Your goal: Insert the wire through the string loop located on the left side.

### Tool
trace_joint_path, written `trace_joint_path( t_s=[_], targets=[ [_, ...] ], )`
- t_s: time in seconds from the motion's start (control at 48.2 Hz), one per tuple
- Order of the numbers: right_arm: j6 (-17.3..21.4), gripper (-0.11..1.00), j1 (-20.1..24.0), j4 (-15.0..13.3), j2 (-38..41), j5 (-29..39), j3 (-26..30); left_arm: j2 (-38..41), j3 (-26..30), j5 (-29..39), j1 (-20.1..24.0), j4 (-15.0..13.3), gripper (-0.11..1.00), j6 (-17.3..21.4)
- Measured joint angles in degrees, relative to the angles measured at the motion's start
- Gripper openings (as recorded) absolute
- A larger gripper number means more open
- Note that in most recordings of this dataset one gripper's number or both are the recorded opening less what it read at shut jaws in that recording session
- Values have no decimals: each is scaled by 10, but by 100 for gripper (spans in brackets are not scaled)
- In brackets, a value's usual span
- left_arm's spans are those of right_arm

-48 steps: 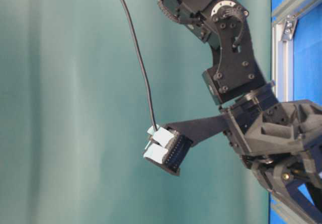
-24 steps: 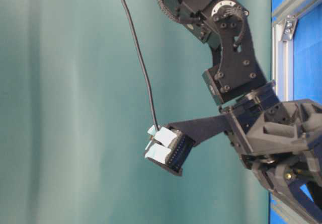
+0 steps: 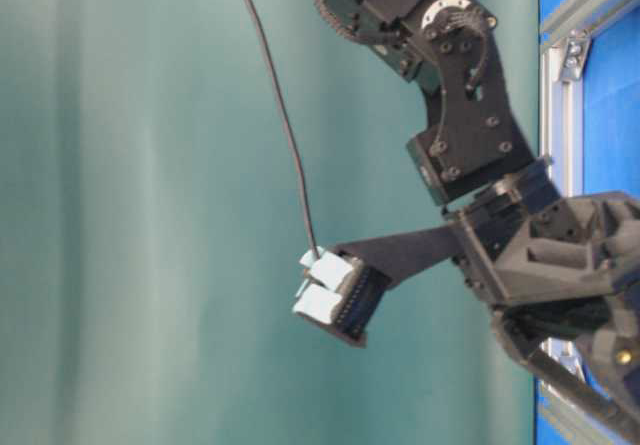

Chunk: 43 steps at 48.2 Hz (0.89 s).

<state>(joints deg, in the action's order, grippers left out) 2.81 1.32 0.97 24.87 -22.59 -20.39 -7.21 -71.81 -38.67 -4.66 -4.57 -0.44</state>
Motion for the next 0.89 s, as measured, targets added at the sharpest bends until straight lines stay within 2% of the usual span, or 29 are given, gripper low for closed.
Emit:
trace_joint_path(
  t_s=[0.187,0.353,0.685,0.893],
  targets=[
    [0,95,2,2,0,0,-10,-25,-18,27,1,0,8,-1],
    [0,95,2,2,0,0,-16,-90,-40,71,1,0,8,-1],
    [0,95,2,2,-1,1,-18,-297,-71,273,1,0,8,-59],
    [0,95,2,3,0,1,-18,-458,-83,385,-1,0,8,-61]
  ],
)
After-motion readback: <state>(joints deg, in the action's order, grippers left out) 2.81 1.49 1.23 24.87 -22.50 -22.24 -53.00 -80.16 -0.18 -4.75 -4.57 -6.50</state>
